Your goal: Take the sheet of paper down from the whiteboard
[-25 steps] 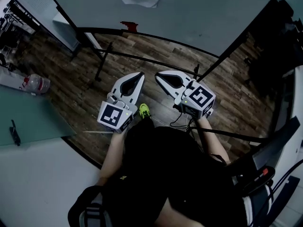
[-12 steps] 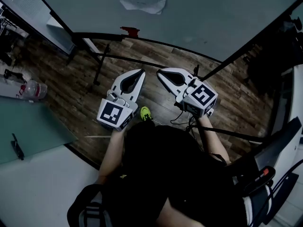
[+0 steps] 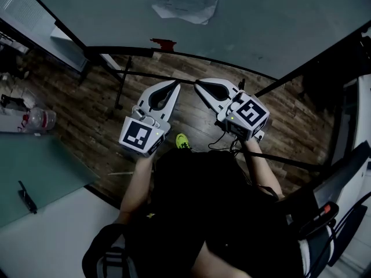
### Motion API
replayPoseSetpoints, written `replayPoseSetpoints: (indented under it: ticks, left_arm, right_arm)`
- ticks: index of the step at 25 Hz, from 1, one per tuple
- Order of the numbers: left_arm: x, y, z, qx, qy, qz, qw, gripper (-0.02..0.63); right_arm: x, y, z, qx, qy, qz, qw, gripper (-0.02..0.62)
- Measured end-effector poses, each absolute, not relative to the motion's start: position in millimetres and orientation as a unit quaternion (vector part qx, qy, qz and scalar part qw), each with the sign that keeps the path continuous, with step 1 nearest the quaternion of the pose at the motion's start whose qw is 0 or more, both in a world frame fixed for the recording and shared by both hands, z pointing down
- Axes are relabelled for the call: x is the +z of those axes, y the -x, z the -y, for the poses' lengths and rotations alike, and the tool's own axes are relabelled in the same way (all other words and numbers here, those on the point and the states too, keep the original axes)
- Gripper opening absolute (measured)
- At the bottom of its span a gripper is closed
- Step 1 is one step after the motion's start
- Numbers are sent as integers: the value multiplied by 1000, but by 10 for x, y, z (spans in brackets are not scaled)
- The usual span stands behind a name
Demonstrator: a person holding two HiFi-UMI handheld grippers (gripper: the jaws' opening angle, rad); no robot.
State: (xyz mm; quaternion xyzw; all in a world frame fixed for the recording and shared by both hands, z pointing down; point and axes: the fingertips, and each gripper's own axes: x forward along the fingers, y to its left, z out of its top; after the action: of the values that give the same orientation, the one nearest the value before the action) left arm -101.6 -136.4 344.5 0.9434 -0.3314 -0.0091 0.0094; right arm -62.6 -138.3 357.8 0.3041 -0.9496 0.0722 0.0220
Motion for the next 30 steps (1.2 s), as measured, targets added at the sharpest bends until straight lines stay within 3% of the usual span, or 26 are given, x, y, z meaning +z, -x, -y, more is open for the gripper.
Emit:
replayPoseSetpoints:
  ticks: [30]
  left_arm:
    - [3099,1054,2019,-25,-939,338,-56,18]
  right_arm:
    - [3500,636,2002,62,-327,943,22,0]
